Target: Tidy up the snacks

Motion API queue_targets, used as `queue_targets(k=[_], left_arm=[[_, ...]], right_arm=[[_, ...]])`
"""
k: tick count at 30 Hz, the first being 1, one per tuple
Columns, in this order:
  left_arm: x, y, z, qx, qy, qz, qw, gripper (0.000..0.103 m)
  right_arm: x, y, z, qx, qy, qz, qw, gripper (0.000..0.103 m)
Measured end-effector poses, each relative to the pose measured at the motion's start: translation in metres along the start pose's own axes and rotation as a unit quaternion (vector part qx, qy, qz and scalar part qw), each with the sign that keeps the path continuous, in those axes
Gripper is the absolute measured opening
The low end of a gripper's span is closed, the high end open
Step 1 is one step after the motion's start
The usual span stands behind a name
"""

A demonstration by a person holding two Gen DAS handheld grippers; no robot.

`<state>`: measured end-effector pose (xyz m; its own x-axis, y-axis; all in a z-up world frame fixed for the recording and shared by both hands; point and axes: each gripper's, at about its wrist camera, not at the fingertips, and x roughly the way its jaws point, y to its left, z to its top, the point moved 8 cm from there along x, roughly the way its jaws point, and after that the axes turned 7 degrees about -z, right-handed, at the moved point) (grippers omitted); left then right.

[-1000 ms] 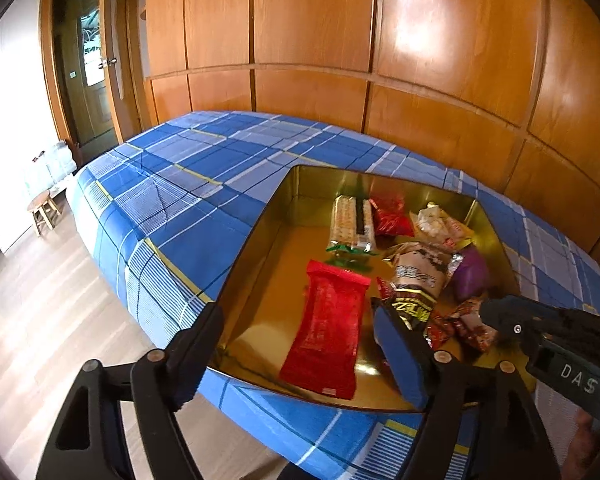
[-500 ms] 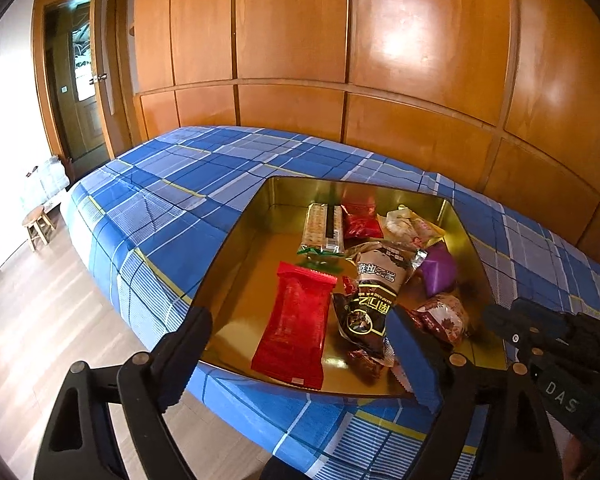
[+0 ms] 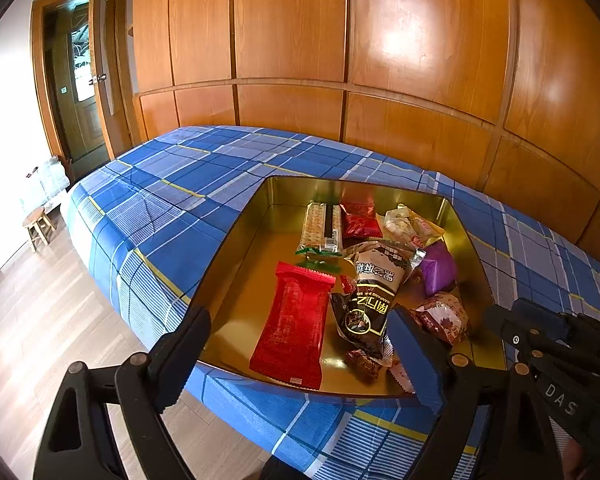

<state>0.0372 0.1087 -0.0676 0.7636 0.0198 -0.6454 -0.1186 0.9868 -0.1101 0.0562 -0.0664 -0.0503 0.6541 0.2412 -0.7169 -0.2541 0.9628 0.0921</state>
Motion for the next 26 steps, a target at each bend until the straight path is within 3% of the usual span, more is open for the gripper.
queue_targets(k=[26], left_arm=[[-0.003, -0.003, 0.001, 0.003, -0.005, -0.005, 1.0, 0.092]], right_arm=[[-0.001, -0.01, -0.002, 0.009, -0.002, -0.002, 1.0, 0.036]])
